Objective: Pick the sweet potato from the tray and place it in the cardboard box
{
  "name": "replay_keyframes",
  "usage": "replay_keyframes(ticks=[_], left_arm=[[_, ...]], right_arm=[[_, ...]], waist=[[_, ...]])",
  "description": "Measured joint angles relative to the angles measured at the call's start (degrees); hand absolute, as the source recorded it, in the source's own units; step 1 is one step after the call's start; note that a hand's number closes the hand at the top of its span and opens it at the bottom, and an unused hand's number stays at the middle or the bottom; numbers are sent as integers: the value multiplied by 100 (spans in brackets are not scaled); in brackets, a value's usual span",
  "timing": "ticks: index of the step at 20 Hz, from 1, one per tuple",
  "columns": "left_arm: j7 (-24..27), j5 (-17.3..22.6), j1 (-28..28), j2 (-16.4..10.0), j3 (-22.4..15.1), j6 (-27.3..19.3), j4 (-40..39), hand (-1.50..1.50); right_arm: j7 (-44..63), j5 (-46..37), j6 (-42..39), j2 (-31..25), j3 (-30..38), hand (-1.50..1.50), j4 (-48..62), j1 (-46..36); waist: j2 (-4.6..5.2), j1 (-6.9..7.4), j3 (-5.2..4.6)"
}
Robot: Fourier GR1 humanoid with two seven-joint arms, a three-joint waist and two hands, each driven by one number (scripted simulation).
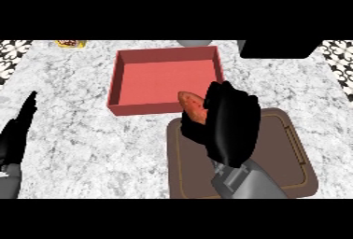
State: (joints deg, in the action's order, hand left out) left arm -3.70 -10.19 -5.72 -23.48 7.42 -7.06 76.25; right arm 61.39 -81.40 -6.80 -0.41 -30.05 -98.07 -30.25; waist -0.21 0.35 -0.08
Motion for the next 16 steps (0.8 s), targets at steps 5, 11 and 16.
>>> replay_keyframes(ticks=[5, 11, 16], left_arm=[[-102, -52, -23, 85, -91, 29, 139, 0], [-74, -66, -156, 95, -81, 62, 89, 0], [-15, -157, -259, 179, -146, 15, -21, 0]], right_arm=[[185, 633, 386, 1, 248, 150, 756, -1016], [69, 1241, 1024, 4, 1003, 150, 1989, -2157], [-156, 1701, 1777, 9, 1581, 150, 3152, -2802]], waist=[[33, 124, 3], [74, 214, 3], [105, 267, 3]])
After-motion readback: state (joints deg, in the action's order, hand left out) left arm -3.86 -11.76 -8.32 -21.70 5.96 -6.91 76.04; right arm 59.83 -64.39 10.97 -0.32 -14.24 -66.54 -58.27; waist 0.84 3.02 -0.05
